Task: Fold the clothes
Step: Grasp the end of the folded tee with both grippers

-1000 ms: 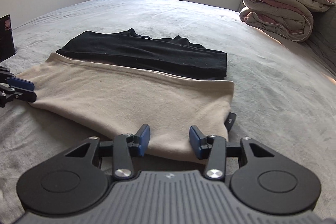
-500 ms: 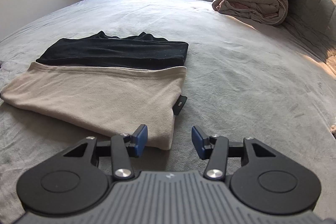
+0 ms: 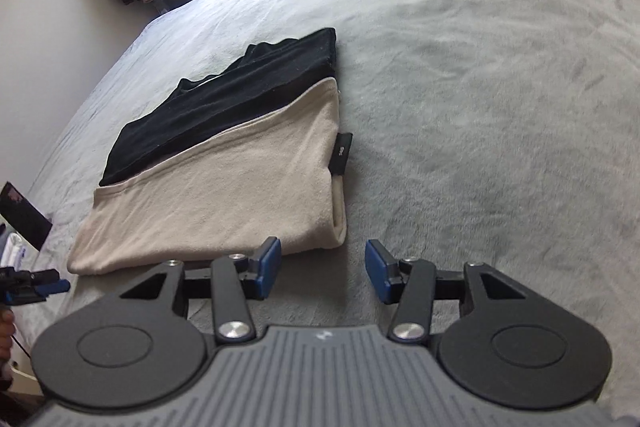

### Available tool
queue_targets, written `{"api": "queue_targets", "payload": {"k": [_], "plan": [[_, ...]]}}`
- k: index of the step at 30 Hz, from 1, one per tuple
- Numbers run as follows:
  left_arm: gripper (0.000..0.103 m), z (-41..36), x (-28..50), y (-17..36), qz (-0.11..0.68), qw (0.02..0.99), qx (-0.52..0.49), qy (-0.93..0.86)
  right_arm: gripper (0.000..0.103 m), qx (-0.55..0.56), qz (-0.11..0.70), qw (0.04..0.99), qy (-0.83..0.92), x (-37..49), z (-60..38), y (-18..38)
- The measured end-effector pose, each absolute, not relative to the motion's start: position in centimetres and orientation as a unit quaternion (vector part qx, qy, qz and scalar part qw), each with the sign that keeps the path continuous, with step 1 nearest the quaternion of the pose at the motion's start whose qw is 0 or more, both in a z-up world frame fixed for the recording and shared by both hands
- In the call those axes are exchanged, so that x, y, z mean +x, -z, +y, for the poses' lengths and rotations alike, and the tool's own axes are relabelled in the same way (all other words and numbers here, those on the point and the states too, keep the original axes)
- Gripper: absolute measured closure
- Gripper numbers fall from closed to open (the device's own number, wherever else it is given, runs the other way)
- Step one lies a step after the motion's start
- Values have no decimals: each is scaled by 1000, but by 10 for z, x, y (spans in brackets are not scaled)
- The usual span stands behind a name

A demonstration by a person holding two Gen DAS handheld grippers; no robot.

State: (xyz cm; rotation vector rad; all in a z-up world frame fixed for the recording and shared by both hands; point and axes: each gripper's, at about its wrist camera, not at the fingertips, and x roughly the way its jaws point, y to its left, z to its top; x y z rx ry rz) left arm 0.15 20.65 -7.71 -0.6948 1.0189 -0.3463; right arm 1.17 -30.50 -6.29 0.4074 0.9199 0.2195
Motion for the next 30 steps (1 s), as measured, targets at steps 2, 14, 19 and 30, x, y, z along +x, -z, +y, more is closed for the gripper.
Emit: {"api": "queue_targets", "payload": {"k": [2, 14, 19, 30], "plan": [[62, 203, 3, 84, 486, 788, -341, 165, 52, 225, 451, 857, -107, 14, -308, 67], [66, 198, 10, 108, 444, 753, -467, 133, 50, 306, 444, 835, -110, 24, -309, 78], [69, 201, 14, 113, 436, 749, -486, 113, 51, 353, 433, 822, -108, 29, -320, 84], [94, 202, 18, 103, 423, 755, -486, 119, 85, 387, 437, 805, -104, 39, -323, 87]]}}
